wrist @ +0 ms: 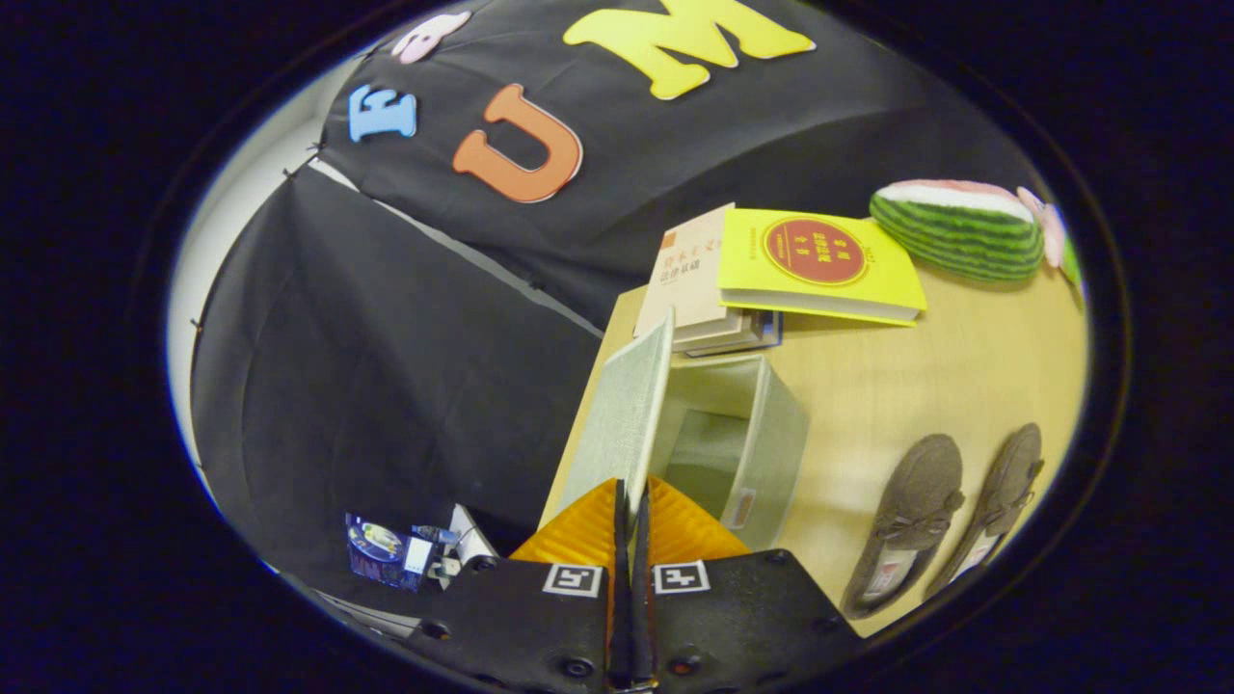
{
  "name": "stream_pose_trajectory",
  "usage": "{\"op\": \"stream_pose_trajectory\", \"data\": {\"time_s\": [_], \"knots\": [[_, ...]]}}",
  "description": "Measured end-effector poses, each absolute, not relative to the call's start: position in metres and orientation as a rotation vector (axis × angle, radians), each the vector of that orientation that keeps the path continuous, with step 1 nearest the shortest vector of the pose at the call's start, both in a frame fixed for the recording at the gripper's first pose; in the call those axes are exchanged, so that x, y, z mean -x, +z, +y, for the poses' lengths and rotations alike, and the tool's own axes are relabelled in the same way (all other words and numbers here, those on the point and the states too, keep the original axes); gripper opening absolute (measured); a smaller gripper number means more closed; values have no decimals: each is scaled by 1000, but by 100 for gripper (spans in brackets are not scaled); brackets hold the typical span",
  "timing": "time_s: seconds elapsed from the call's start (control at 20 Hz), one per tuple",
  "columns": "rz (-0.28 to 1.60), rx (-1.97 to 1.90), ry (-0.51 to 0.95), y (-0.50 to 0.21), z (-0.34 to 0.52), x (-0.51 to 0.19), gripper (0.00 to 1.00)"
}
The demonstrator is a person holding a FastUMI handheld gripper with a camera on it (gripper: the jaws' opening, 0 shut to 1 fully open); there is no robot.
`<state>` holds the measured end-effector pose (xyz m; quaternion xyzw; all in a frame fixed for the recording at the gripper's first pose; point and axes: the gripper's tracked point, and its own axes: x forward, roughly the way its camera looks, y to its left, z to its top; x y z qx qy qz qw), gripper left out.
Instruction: Open the storage box then place both shoes into the box .Put the left shoe in first, then the right shoe, with the right side of both shoes facing outward in a uniform manner.
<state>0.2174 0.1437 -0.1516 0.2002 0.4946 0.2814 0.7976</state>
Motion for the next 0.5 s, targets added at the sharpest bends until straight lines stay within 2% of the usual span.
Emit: {"op": "stream_pose_trajectory", "data": {"time_s": [0.5], "knots": [[1007,-330,633,-115,240,-196,6]]}}
